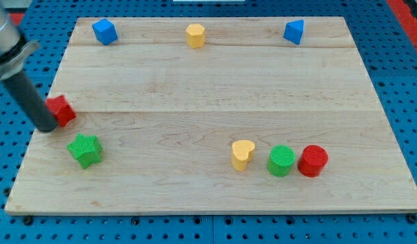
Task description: Put the red star towards the center left of the board
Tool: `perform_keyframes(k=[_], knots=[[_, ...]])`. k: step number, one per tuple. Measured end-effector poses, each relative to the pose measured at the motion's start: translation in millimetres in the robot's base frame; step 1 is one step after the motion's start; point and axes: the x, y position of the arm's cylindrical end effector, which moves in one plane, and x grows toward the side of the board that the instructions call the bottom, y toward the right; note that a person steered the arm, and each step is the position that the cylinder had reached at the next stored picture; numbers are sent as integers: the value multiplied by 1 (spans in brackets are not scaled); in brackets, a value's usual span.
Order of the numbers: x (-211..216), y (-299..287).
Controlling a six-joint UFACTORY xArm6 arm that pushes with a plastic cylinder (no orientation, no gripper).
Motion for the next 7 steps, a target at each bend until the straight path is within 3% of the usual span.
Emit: perform_keyframes(k=[1, 4, 7], knots=[[-18, 3], [-7, 54], [-7, 70]])
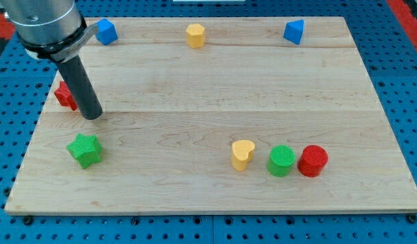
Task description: Put the red star towards the center left of the board
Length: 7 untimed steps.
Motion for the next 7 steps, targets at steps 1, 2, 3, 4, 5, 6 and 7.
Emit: perform_keyframes(k=[1, 2, 3, 4, 5, 6, 7], knots=[[-15, 59], [-18, 102], [-21, 104], [30, 86], [52, 102], [103, 104], [140, 164]])
